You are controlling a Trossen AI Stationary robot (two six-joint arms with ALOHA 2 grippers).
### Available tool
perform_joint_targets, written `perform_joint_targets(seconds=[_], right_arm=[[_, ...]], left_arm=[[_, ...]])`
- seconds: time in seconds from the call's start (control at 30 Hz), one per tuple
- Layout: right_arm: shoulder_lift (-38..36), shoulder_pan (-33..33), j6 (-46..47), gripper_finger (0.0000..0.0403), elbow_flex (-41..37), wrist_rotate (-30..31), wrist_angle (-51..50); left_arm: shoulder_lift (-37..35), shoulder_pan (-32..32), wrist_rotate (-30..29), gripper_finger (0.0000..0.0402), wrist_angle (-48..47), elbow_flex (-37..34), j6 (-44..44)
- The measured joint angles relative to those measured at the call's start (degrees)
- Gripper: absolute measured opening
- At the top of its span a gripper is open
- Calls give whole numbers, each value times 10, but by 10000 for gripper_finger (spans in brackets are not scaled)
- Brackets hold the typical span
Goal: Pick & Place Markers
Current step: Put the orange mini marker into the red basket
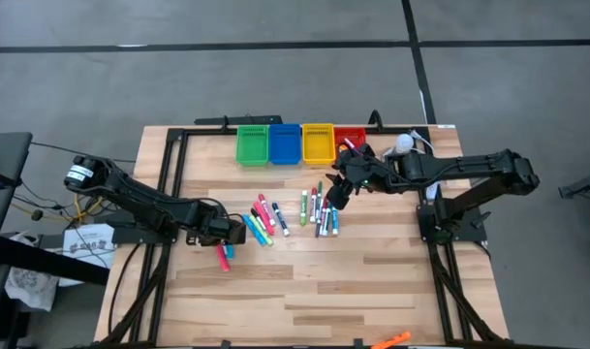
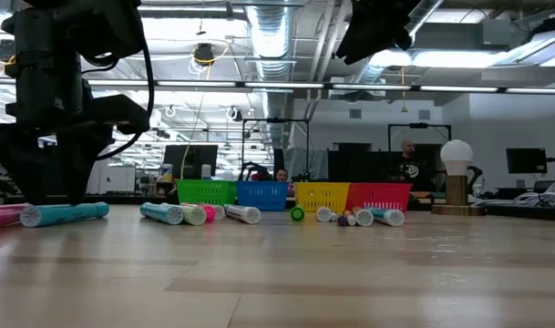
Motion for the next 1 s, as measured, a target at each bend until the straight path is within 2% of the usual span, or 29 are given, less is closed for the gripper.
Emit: perform_joint_targets(seconds=[0.23,1.0], right_arm=[[0,0,0,131,0,-1,0],[0,0,0,131,0,-2,2]], left_arm=[[0,0,13,172,0,0,5],[-13,1,3,172,-4,1,9]])
